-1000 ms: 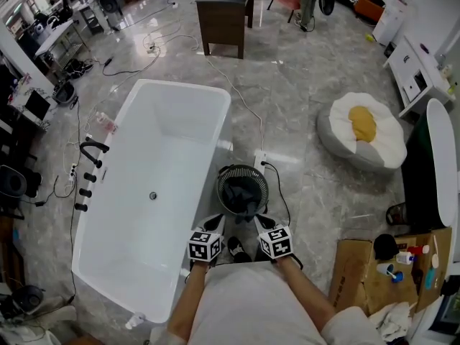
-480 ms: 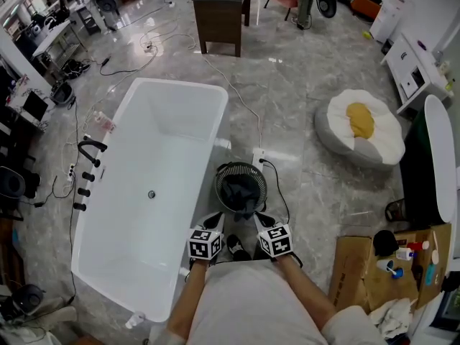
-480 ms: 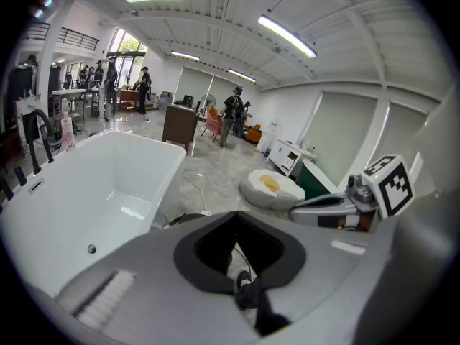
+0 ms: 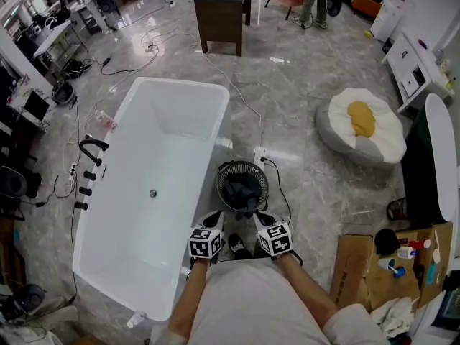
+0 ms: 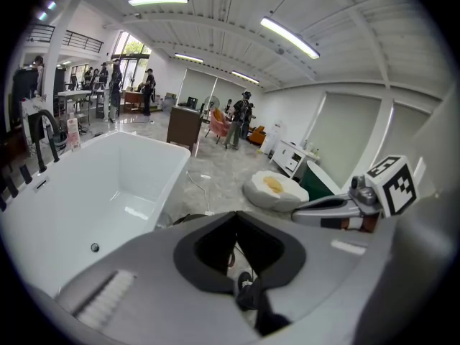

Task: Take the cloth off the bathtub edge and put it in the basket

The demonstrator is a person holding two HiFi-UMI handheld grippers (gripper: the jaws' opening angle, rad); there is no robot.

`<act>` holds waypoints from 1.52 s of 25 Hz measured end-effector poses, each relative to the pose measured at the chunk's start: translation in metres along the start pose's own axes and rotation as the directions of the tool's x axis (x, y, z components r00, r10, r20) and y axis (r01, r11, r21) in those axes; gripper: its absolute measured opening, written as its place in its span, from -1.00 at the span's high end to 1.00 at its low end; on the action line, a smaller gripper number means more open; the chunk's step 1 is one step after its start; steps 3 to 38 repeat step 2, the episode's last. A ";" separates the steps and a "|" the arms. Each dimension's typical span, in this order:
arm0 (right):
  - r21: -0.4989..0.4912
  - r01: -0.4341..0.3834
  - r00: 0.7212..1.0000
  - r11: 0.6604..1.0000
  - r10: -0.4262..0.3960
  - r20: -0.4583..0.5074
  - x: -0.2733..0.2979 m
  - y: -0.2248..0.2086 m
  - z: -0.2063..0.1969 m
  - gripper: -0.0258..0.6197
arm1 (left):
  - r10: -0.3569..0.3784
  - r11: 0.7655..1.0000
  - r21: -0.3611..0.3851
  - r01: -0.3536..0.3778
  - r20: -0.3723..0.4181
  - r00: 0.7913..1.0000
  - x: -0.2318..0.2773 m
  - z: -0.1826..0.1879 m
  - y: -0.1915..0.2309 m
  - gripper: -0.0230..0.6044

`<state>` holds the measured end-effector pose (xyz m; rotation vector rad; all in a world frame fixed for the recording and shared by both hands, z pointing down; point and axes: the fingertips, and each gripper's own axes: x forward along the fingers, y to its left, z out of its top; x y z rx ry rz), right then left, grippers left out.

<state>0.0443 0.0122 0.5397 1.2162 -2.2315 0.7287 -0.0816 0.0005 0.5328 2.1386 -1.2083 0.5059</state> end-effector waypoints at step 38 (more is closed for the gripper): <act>0.000 0.000 1.000 1.000 0.000 0.003 0.000 0.000 0.000 0.92 | 0.002 1.000 0.003 -0.002 0.003 1.000 0.000 0.000 -0.001 0.74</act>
